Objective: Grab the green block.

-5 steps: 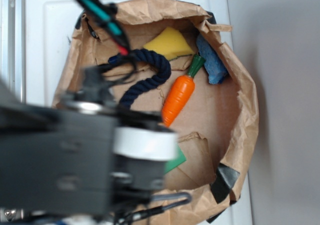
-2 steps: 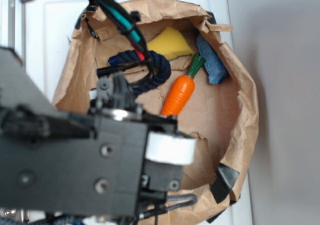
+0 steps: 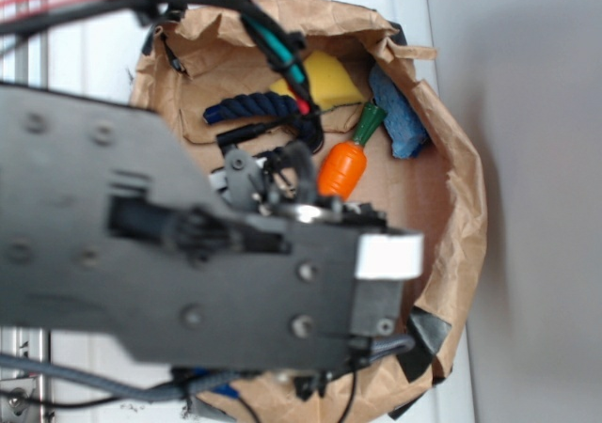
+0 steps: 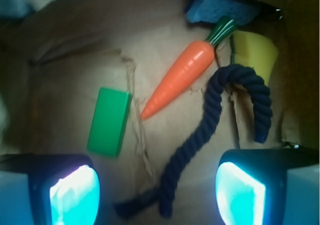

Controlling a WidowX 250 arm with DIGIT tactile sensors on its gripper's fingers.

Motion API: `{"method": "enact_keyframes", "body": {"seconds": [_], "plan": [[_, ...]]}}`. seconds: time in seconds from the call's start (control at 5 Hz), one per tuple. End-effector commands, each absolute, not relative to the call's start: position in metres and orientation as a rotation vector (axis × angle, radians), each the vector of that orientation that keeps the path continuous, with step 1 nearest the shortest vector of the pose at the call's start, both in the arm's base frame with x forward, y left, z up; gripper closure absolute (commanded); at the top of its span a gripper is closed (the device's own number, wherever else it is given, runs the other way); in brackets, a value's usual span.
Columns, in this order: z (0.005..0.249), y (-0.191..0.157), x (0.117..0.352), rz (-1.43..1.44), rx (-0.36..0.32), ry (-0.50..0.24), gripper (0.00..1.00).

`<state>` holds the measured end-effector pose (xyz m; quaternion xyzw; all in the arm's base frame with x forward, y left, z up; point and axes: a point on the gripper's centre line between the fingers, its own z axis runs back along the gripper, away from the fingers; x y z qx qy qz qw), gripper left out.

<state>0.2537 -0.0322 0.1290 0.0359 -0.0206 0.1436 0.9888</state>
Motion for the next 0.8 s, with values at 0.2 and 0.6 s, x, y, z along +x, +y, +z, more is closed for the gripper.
{"method": "enact_keyframes", "body": {"seconds": [0.2,0.6], "plan": [[0.111,0.003,0.265,0.454,-0.025,-0.061,0.0],[0.082,-0.017,0.238,0.433,-0.014,-0.099,0.0]]}}
